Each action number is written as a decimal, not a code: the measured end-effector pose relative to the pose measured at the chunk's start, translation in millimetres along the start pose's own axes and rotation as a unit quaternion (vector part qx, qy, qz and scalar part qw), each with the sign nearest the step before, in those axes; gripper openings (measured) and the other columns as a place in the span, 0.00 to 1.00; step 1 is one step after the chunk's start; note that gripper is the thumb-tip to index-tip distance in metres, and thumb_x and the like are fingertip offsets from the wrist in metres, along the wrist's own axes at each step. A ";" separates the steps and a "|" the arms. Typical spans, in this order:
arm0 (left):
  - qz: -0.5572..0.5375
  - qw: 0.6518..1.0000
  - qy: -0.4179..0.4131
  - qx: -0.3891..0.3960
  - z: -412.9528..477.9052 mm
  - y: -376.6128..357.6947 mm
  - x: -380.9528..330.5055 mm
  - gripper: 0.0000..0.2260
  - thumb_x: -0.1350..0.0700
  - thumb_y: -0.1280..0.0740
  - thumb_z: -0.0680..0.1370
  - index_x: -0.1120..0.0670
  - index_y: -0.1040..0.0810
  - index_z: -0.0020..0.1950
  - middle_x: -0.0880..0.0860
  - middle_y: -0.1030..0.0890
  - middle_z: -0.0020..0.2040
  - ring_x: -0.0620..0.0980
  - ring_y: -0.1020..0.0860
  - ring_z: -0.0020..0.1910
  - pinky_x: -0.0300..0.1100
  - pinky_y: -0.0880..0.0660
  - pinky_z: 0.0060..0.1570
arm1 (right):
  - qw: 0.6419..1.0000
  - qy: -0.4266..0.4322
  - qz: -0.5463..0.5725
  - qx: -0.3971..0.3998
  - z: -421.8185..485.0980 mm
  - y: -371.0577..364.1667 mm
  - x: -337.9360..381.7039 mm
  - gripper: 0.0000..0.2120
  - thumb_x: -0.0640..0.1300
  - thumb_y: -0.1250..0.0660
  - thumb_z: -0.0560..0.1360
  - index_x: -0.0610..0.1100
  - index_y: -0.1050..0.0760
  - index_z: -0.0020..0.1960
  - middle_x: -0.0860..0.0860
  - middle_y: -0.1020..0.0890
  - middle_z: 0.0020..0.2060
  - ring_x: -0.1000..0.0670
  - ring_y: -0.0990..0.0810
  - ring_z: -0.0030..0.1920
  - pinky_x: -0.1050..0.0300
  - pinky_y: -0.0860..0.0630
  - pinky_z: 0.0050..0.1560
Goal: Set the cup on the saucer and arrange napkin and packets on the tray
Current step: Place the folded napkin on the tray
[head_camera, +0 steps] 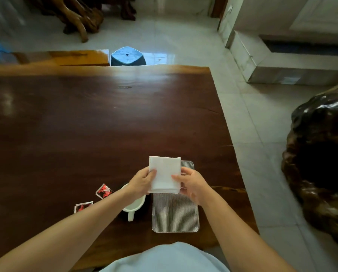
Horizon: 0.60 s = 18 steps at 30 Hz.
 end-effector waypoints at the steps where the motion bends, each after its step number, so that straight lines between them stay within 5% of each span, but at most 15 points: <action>1: -0.038 0.999 -0.009 0.020 -1.8 -4.7 -5.4 0.08 0.56 0.42 0.85 0.52 0.24 0.54 0.51 0.21 0.44 0.47 0.22 0.39 0.40 0.28 0.31 | 1.000 0.005 -0.004 -0.005 1.8 6.5 2.1 0.14 0.34 0.30 0.76 0.43 0.22 0.60 0.44 0.16 0.54 0.42 0.17 0.54 0.44 0.17 0.53; 4: -0.095 0.994 -0.053 0.012 5.7 -2.7 -17.2 0.14 0.66 0.36 0.81 0.49 0.17 0.55 0.49 0.16 0.53 0.48 0.17 0.52 0.39 0.20 0.44 | 0.998 0.019 -0.031 -0.047 9.6 25.5 11.4 0.13 0.33 0.30 0.76 0.44 0.18 0.58 0.47 0.15 0.51 0.45 0.18 0.55 0.43 0.21 0.59; 7: -0.089 0.992 -0.058 -0.061 16.8 9.1 -12.2 0.22 0.74 0.33 0.75 0.47 0.12 0.48 0.49 0.29 0.69 0.52 0.27 0.70 0.53 0.23 0.63 | 0.998 0.003 0.035 -0.057 16.4 28.2 12.7 0.13 0.30 0.36 0.79 0.42 0.15 0.51 0.43 0.17 0.54 0.43 0.19 0.55 0.46 0.20 0.56; 10: -0.131 0.989 -0.050 -0.055 13.1 4.4 -11.6 0.18 0.73 0.30 0.74 0.50 0.12 0.47 0.54 0.20 0.63 0.58 0.22 0.65 0.51 0.21 0.60 | 0.982 -0.038 0.184 -0.002 21.6 14.4 7.6 0.12 0.32 0.39 0.80 0.37 0.18 0.57 0.38 0.20 0.57 0.38 0.19 0.57 0.41 0.20 0.58; 13: -0.175 0.981 -0.033 -0.076 12.7 10.6 -12.0 0.23 0.78 0.39 0.75 0.54 0.11 0.45 0.59 0.19 0.61 0.60 0.20 0.60 0.47 0.18 0.51 | 0.967 -0.042 0.248 0.048 22.7 6.4 10.1 0.13 0.35 0.37 0.77 0.33 0.22 0.60 0.36 0.21 0.58 0.36 0.19 0.57 0.41 0.19 0.55; 15: -0.300 0.948 0.013 -0.103 18.5 16.2 -3.1 0.24 0.78 0.45 0.74 0.57 0.14 0.51 0.60 0.20 0.63 0.60 0.19 0.58 0.45 0.18 0.46 | 0.972 -0.030 0.221 0.071 21.7 4.3 13.3 0.12 0.36 0.31 0.75 0.36 0.22 0.58 0.38 0.20 0.59 0.37 0.18 0.57 0.41 0.18 0.54; 18: -0.475 0.870 0.067 -0.113 22.1 9.9 1.3 0.13 0.68 0.37 0.79 0.60 0.23 0.62 0.60 0.19 0.57 0.56 0.17 0.51 0.45 0.17 0.44 | 0.978 -0.012 0.200 0.062 27.2 11.1 12.4 0.14 0.32 0.30 0.75 0.40 0.22 0.59 0.40 0.22 0.61 0.38 0.20 0.60 0.43 0.17 0.53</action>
Point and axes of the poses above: each hand's wrist, its own z-axis towards the middle knuckle, its own y-axis out of the back of the hand, x = y × z, the point moved 10 cm from there along z, towards the middle knuckle
